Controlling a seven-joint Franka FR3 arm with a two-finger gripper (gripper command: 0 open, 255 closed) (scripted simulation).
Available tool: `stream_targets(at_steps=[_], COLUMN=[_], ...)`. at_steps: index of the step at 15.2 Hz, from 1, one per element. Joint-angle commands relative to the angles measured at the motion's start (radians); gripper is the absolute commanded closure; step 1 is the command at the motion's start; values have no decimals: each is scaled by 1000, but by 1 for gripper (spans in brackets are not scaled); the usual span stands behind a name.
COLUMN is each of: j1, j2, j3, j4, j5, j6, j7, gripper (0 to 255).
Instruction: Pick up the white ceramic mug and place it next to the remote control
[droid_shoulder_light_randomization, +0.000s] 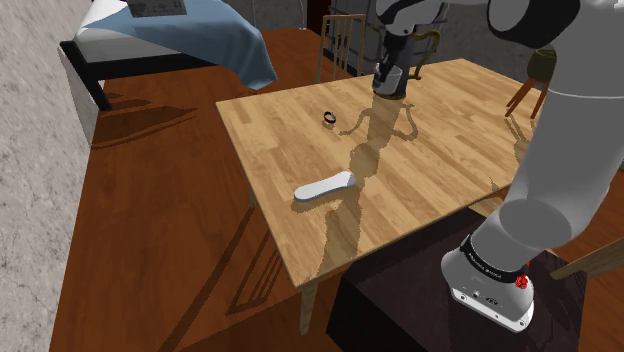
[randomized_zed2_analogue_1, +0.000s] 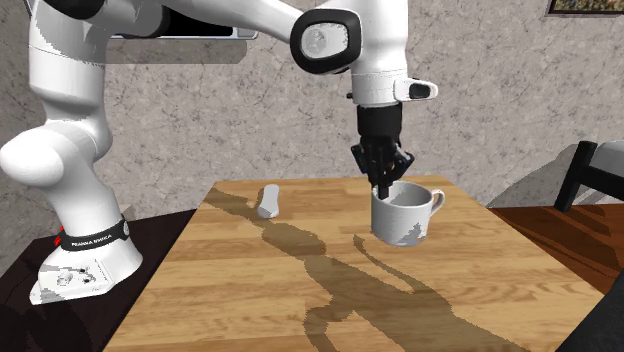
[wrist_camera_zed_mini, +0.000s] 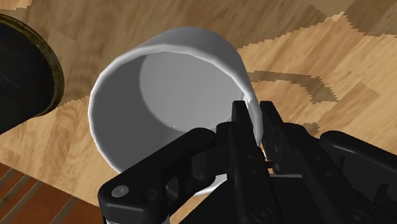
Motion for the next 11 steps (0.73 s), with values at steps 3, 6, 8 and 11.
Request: stream_targets(at_steps=[3, 6, 8, 11], j1=[71, 122, 154, 200], j2=[-45, -69, -81, -91], j3=[18, 36, 49, 69], j4=[-56, -85, -99, -110], j5=[-36, -59, -73, -91], j6=[19, 29, 33, 35], j7=[98, 172, 221, 295], gripper=[255, 255, 255, 255])
